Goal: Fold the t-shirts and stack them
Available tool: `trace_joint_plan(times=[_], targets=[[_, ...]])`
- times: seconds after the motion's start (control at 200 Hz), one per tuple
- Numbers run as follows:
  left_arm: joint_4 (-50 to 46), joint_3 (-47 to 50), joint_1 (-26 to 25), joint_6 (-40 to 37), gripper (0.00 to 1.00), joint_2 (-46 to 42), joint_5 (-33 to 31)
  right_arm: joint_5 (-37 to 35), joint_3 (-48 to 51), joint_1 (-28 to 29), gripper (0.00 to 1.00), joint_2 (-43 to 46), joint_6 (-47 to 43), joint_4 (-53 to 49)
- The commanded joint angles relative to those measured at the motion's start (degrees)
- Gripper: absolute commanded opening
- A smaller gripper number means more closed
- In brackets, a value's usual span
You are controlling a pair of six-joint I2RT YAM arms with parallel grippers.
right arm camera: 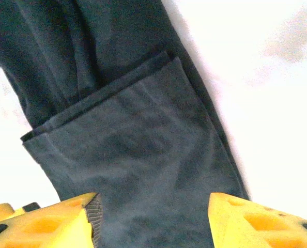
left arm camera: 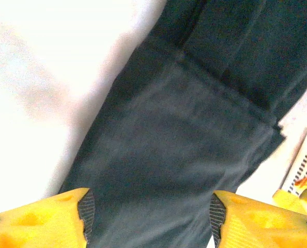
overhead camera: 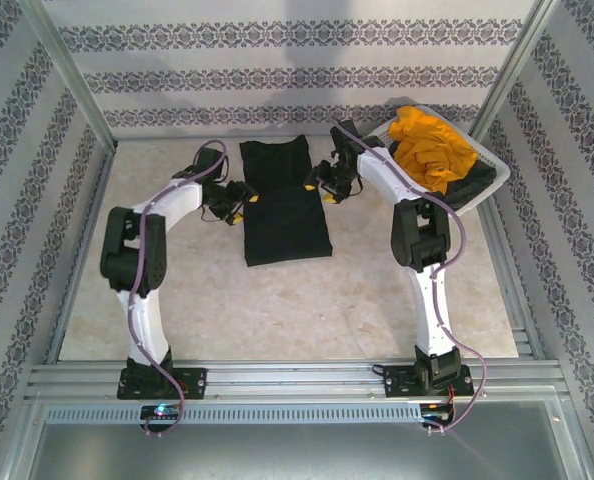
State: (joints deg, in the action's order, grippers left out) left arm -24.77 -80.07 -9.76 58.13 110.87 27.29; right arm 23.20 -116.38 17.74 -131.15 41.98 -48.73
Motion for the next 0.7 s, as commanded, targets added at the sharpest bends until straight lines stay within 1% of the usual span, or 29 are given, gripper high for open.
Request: trace_joint_plan(times=[0.0,0.09,0.165,0.23,0.3,0.38,0.44,0.545,0.695], targets=[[1.02,11.76,-0.83,1.77,0.58,-13.40,-2.39,-2.58,12.88,0.10,0.59,13.99,-2.84,2.07],[5.71,24.41,-3.08,8.90,0.55,-20.87,-0.87,-0.91,28.01,0.62,0.58,22.15,-1.33,8.44],[11.57,32.21,-5.84,15.42,0.55,-24.69,-0.21,0.18,38.42,1.47,0.58,27.00,0.18,12.94],[17.20,36.53,-7.61,20.25,0.57,-25.61,0.11,1.09,45.01,1.94,0.59,29.41,1.90,16.51],[23.12,39.18,-8.67,24.56,0.58,-24.37,0.11,3.02,49.84,1.96,0.59,30.21,4.46,20.77],[27.82,39.47,-9.37,27.32,0.58,-21.47,0.54,4.73,51.42,2.19,0.59,28.57,6.34,22.73],[29.09,38.76,-9.43,28.37,0.57,-18.99,1.13,4.58,50.85,2.52,0.58,26.65,6.54,22.16],[30.98,37.04,-9.43,28.45,0.55,-14.97,1.60,4.28,50.05,2.93,0.56,23.46,7.03,22.97],[32.19,34.25,-9.44,27.78,0.52,-11.32,1.47,4.58,46.56,3.35,0.49,19.18,7.68,23.79]])
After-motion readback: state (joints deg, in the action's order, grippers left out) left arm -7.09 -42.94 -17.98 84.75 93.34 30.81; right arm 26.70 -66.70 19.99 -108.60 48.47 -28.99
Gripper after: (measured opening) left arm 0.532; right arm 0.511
